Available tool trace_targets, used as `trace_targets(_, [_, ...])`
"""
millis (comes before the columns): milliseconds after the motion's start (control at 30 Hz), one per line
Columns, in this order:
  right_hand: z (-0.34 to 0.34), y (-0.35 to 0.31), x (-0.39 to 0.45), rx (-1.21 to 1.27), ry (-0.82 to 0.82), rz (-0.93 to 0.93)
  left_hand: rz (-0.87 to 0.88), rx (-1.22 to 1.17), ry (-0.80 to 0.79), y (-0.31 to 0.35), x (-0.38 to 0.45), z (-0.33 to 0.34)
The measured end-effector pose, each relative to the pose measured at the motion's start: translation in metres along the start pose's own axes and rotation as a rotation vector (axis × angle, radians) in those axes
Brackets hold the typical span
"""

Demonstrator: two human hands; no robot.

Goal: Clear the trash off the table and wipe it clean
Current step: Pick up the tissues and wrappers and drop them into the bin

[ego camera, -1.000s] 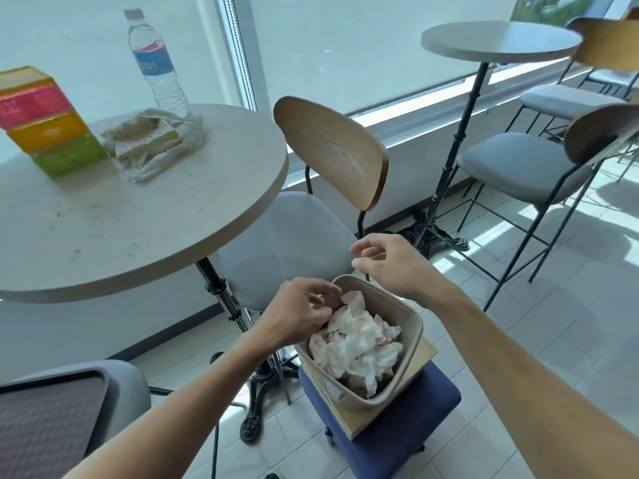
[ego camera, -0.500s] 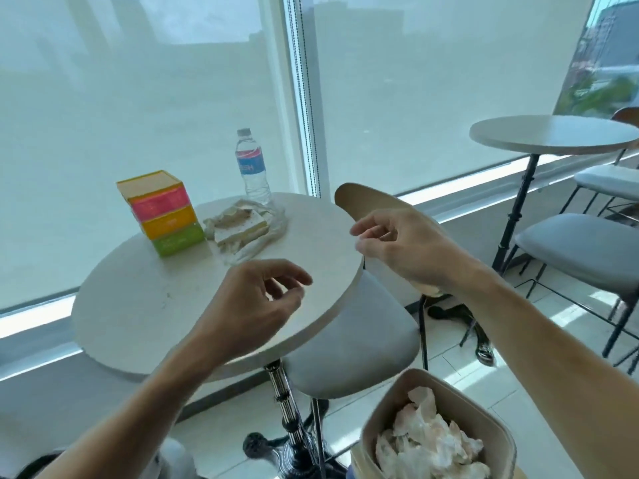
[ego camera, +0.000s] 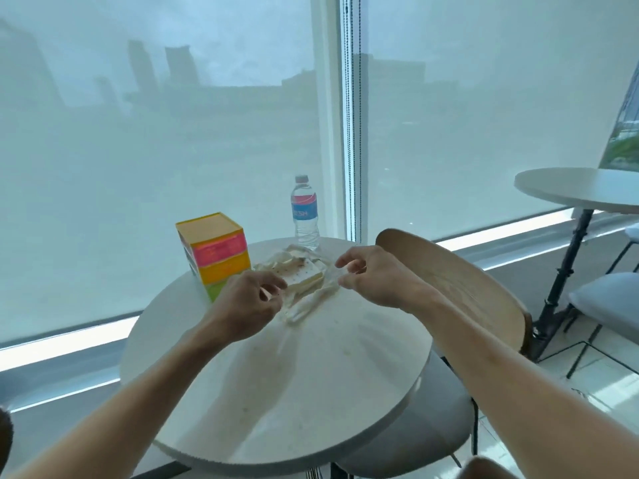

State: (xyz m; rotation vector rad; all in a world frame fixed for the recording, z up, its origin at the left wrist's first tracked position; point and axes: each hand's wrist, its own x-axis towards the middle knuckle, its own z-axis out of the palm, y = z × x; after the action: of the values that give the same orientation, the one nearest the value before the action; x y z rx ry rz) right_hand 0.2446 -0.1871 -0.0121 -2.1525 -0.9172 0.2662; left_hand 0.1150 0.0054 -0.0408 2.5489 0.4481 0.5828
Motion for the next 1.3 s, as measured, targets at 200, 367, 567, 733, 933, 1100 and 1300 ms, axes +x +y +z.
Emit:
trace_targets(200, [0.022,0.002,0.042,-0.179,-0.088,0.087,0.065,0.140,0.033,-0.012,0.038,0.016])
trace_targets(367, [0.044,0.010,0.064,-0.279,-0.073,0.107,0.086,0.233,0.004,-0.016,0.058,0.029])
trace_targets(567, [0.052,0.016,0.068,-0.243,0.046,0.068,0.118,0.312,0.011,-0.021,0.066,0.037])
trace_targets(733, [0.042,0.014,0.060,-0.104,0.192,-0.014,0.159,0.304,0.112,-0.028,0.068,0.040])
trace_targets(933, [0.022,0.005,0.041,0.045,0.411,-0.111,0.178,0.242,0.261,-0.027,0.059,0.037])
trace_targets(1100, [0.001,0.000,0.022,0.123,0.550,-0.195,0.154,0.127,0.450,-0.013,0.047,0.026])
trace_targets(1300, [-0.020,0.005,-0.013,0.272,0.690,-0.197,0.156,-0.048,0.570,0.022,0.023,0.009])
